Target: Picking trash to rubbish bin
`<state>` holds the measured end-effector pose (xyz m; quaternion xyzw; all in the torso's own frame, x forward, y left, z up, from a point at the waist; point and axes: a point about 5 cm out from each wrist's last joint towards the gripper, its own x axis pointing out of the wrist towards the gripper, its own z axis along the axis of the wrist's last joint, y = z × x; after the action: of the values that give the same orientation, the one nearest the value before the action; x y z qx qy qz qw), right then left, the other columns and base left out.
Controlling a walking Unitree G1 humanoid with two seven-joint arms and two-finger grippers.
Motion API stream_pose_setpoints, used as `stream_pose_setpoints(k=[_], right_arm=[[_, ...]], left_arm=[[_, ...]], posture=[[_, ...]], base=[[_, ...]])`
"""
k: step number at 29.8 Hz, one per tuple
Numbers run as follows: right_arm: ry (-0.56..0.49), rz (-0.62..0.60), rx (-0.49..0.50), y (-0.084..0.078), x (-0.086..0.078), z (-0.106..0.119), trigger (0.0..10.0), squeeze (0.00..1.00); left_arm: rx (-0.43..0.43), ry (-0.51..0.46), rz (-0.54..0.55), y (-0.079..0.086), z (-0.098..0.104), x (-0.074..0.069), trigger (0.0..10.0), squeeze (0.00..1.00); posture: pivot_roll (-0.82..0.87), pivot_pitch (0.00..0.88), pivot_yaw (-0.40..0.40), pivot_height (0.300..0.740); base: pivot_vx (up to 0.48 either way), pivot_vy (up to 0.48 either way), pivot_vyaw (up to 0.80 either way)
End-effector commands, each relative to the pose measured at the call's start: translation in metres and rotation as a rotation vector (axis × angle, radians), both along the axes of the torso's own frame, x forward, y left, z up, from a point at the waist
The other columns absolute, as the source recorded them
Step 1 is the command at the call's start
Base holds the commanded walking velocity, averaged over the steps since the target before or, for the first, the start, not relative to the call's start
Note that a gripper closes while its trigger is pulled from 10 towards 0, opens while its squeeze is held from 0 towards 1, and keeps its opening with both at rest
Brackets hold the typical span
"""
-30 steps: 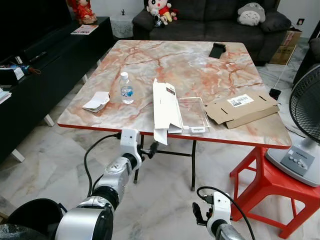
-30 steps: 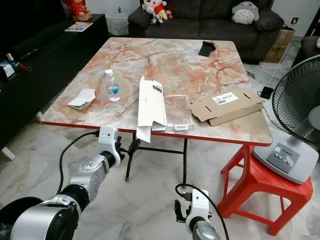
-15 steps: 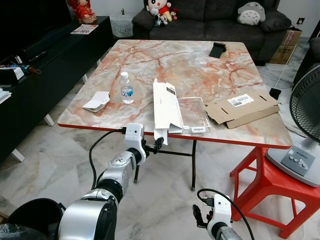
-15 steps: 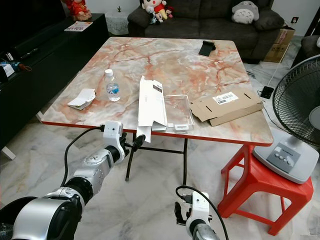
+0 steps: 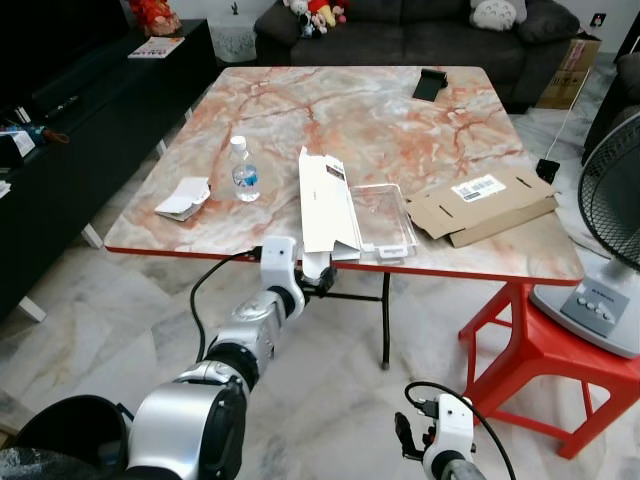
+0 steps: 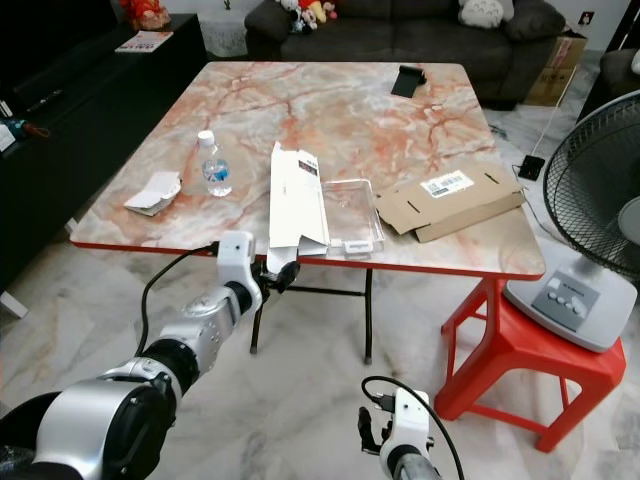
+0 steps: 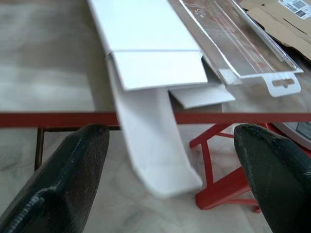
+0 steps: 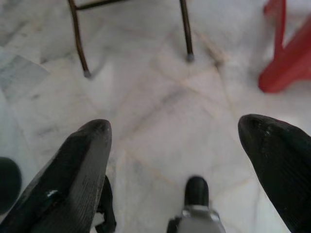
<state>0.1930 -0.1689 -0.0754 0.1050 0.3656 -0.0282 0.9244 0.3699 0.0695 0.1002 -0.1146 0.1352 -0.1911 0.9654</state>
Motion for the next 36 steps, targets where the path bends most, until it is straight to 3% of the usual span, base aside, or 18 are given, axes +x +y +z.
stream_pose_setpoints(k=[1,4,5,6,14,36], right_arm=[[-0.004,-0.013,0.004,-0.001,-0.004,-0.001,10.0,0.0],[0.0,-0.018,0.006,-0.001,-0.007,-0.003,10.0,0.0],[0.001,-0.02,0.007,-0.001,-0.008,-0.003,10.0,0.0],[-0.001,-0.019,0.008,0.0,-0.008,-0.003,10.0,0.0],[-0.004,-0.016,0.01,0.001,-0.006,-0.002,10.0,0.0],[0.01,-0.021,0.009,0.001,-0.01,-0.004,10.0,0.0]], left_arm=[[-0.01,0.03,0.015,-0.001,-0.001,0.001,10.0,0.0],[-0.006,0.029,0.023,-0.002,0.001,0.001,10.0,0.0],[-0.003,0.026,0.029,-0.002,0.002,0.002,4.1,0.0],[0.0,0.023,0.037,-0.002,0.004,0.003,0.0,0.0],[0.011,0.023,0.092,0.004,0.006,0.006,0.0,0.0],[-0.059,0.005,0.145,0.006,0.01,0.008,0.0,0.0]], posture=[[-0.03,0.162,0.051,0.74],[-0.04,0.172,0.051,0.74],[-0.04,0.18,0.05,0.74],[-0.04,0.185,0.049,0.74],[-0.03,0.192,0.042,0.74],[-0.02,0.197,0.043,0.74]], base=[[0.0,0.0,0.0],[0.0,0.0,0.0],[0.0,0.0,0.0],[0.0,0.0,0.0],[0.0,0.0,0.0],[0.0,0.0,0.0]])
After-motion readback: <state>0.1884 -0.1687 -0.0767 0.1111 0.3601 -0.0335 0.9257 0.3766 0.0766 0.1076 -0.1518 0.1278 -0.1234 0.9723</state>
